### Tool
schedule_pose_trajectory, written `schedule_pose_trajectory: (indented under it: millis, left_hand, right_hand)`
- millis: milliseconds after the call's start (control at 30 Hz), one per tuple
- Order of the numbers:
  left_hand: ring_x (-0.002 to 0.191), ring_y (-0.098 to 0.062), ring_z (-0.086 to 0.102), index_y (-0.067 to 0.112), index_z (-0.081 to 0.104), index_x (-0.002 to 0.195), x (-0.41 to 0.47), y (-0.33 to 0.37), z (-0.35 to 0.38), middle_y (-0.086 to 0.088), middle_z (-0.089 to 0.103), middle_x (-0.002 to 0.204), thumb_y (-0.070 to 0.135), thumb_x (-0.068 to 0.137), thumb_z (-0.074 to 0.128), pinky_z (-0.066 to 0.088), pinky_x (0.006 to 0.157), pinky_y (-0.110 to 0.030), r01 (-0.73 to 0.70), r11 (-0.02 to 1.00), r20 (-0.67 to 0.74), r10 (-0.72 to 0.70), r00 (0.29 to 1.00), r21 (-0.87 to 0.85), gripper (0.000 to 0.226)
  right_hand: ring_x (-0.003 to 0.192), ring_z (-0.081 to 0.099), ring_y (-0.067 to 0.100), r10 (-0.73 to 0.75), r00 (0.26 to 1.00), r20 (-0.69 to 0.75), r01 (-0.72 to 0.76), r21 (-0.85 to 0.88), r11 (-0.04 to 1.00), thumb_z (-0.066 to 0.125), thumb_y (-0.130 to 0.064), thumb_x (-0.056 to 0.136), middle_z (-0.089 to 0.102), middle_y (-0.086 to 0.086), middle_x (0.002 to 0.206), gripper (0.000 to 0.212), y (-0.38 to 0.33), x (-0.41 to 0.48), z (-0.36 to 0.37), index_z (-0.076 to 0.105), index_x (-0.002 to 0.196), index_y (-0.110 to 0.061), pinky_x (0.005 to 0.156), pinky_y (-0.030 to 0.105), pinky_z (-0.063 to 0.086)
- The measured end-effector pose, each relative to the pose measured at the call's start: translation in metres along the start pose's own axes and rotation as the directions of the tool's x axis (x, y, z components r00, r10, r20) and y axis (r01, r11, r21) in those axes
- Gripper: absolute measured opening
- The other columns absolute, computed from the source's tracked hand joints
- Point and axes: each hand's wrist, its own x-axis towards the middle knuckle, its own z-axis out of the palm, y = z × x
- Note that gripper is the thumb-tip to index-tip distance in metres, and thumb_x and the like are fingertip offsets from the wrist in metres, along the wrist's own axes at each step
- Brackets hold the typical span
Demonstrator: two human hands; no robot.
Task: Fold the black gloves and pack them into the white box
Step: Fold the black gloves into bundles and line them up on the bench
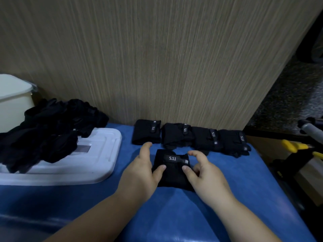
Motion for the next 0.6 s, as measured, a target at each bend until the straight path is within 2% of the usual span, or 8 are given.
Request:
schedule_pose_trajectory:
  millis: [100,167,233,300,367,467,533,600]
  left_hand:
    - [0.119,-0.008,0.040,0.036,0.033,0.140,-0.003,-0.003,0.004,0.013,0.045,0.128,0.025,0.091,0.053,0.036,0.100,-0.030,-0.260,0.961,-0.116,0.270,0.956,0.099,0.055]
    - [0.129,-0.008,0.038,0.039,0.046,0.131,-0.005,-0.006,0.009,0.015,0.043,0.141,0.028,0.091,0.047,0.033,0.103,-0.035,-0.384,0.914,-0.066,0.394,0.917,0.132,0.042]
    - [0.138,-0.009,0.031,0.037,0.054,0.129,-0.009,-0.008,0.012,0.012,0.042,0.147,0.047,0.093,0.035,0.033,0.107,-0.039,-0.392,0.903,0.048,0.389,0.920,0.175,0.042]
    - [0.143,-0.004,0.010,0.038,0.043,0.140,-0.012,-0.005,0.014,0.014,0.028,0.154,0.062,0.088,0.017,0.022,0.116,-0.039,-0.354,0.906,0.162,0.322,0.933,0.232,0.063]
    - [0.143,0.000,-0.008,0.041,0.020,0.149,-0.013,-0.005,0.015,0.018,0.005,0.159,0.068,0.078,-0.002,0.004,0.119,-0.033,-0.311,0.904,0.260,0.237,0.936,0.293,0.079]
    - [0.146,-0.005,-0.011,0.044,-0.002,0.149,-0.013,-0.007,0.013,0.021,-0.014,0.155,0.072,0.071,-0.009,-0.004,0.118,-0.033,-0.291,0.900,0.340,0.176,0.924,0.325,0.084]
    - [0.146,-0.007,-0.012,0.043,-0.011,0.148,-0.012,-0.008,0.011,0.022,-0.024,0.148,0.079,0.071,-0.009,-0.006,0.118,-0.035,-0.296,0.893,0.364,0.166,0.916,0.338,0.085]
    - [0.146,-0.009,-0.013,0.042,-0.016,0.147,-0.012,-0.010,0.010,0.019,-0.024,0.151,0.079,0.066,-0.013,-0.008,0.117,-0.035,-0.295,0.873,0.381,0.139,0.914,0.389,0.089]
  right_hand:
    - [0.107,0.049,0.007,-0.107,0.990,-0.090,0.098,-0.099,0.990,0.057,-0.033,0.091,0.051,-0.018,0.104,0.049,-0.007,-0.004,-0.001,0.038,0.137,-0.036,0.083,0.021,0.041]
    - [0.123,0.042,0.006,-0.189,0.980,-0.070,0.180,-0.119,0.976,0.057,-0.023,0.091,0.041,-0.017,0.129,0.052,-0.008,-0.004,-0.001,0.038,0.138,-0.036,0.093,0.020,0.040]
    - [0.128,0.038,0.004,-0.237,0.971,-0.018,0.233,-0.125,0.964,0.054,-0.015,0.093,0.037,-0.019,0.140,0.053,-0.007,-0.004,-0.001,0.038,0.139,-0.034,0.097,0.014,0.032]
    - [0.132,0.034,0.001,-0.241,0.969,0.049,0.245,-0.137,0.960,0.047,-0.014,0.096,0.036,-0.018,0.145,0.052,-0.007,-0.003,0.000,0.034,0.143,-0.033,0.098,0.008,0.024]
    - [0.139,0.026,0.002,-0.237,0.965,0.116,0.253,-0.151,0.956,0.041,-0.015,0.099,0.036,-0.014,0.149,0.051,-0.005,-0.001,0.002,0.031,0.146,-0.032,0.104,0.009,0.019]
    - [0.145,0.011,0.002,-0.203,0.950,0.237,0.250,-0.188,0.950,0.029,-0.019,0.103,0.029,-0.014,0.154,0.048,-0.003,-0.001,0.002,0.026,0.149,-0.033,0.114,0.017,0.011]
    - [0.145,0.010,0.002,-0.189,0.943,0.272,0.251,-0.214,0.944,0.026,-0.020,0.103,0.025,-0.016,0.155,0.048,-0.003,-0.001,0.002,0.023,0.150,-0.033,0.116,0.019,0.009]
    - [0.145,0.013,0.004,-0.188,0.944,0.272,0.256,-0.242,0.936,0.026,-0.021,0.103,0.025,-0.015,0.156,0.048,-0.005,0.000,0.001,0.022,0.150,-0.031,0.115,0.019,0.009]
